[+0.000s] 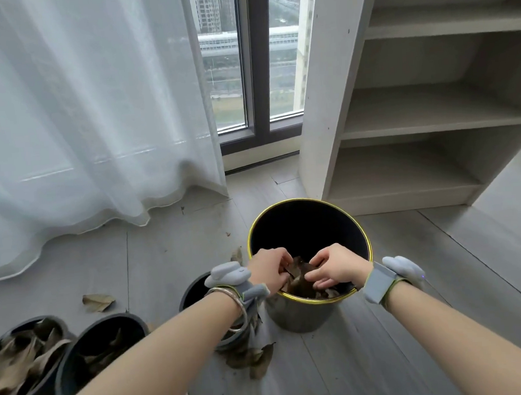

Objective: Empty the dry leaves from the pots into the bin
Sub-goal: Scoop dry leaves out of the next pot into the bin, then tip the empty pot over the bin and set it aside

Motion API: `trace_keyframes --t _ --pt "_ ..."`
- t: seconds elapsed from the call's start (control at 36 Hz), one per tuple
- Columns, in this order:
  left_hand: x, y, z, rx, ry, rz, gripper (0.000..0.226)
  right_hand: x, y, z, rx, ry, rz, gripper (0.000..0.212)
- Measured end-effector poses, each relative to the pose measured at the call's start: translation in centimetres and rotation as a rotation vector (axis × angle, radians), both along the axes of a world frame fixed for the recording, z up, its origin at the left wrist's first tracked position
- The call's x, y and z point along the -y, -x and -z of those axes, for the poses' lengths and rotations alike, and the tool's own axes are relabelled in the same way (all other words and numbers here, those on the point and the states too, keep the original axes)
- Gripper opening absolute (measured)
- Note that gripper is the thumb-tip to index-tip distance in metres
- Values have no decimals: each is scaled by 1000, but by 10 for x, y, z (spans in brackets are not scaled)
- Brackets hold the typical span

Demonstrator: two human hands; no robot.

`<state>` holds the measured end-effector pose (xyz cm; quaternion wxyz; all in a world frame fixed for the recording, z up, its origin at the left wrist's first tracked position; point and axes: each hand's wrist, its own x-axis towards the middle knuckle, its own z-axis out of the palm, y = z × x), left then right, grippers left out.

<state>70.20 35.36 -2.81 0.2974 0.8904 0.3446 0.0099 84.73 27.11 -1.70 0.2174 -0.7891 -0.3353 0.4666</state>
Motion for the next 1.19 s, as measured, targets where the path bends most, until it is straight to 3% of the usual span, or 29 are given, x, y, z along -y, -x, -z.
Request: trace_keyframes --t 0.08,0.17,0.22,0.28,0.36,0.42,0.47,0.53,0.56,0.61,0.67,0.72,0.78,0.83,0.94,1.11,1.19 --pt "-12 18 -1 112 -78 -52 28 1 0 0 -27 -6 19 40" --pt "-27 44 5 131 -168 -235 25 -1 3 2 -25 -23 30 34" --pt "-35 64 15 -19 -206 -346 31 -5 6 3 -5 -47 29 31" --pt "-39 80 27 -287 -207 -447 43 -8 8 4 14 -83 43 27" --pt "-37 103 48 -601 -111 -538 51 -13 17 2 23 -140 52 23" --pt "-32 115 62 -681 32 -499 44 -15 26 -1 25 -168 36 20" --pt "-26 122 75 -716 139 -438 23 -18 34 -5 23 -191 7 19" --pt "-25 123 77 -805 250 -401 23 -20 42 -7 23 -216 -17 19" --pt "-25 126 80 -783 256 -382 22 -21 46 -8 21 -229 -26 19" --pt "-28 127 79 -530 366 -594 21 -23 52 -10 24 -253 -38 19" --pt "-35 133 78 -331 329 -747 26 -24 56 -11 29 -270 -47 18" --pt "-41 137 78 -238 331 -800 32 -26 58 -11 35 -279 -54 18" --pt "-43 142 77 -122 308 -811 22 -26 61 -10 57 -281 -63 17" --pt "-40 151 75 -115 305 -767 16 -26 62 -9 74 -278 -73 17" --pt "-32 159 83 -114 343 -711 34 -23 62 -7 92 -258 -91 17" --pt "-36 153 67 -85 377 -715 34 -22 62 -6 142 -270 -96 17" --pt "-40 147 53 60 405 -780 33 -23 64 -12 186 -333 -95 15"
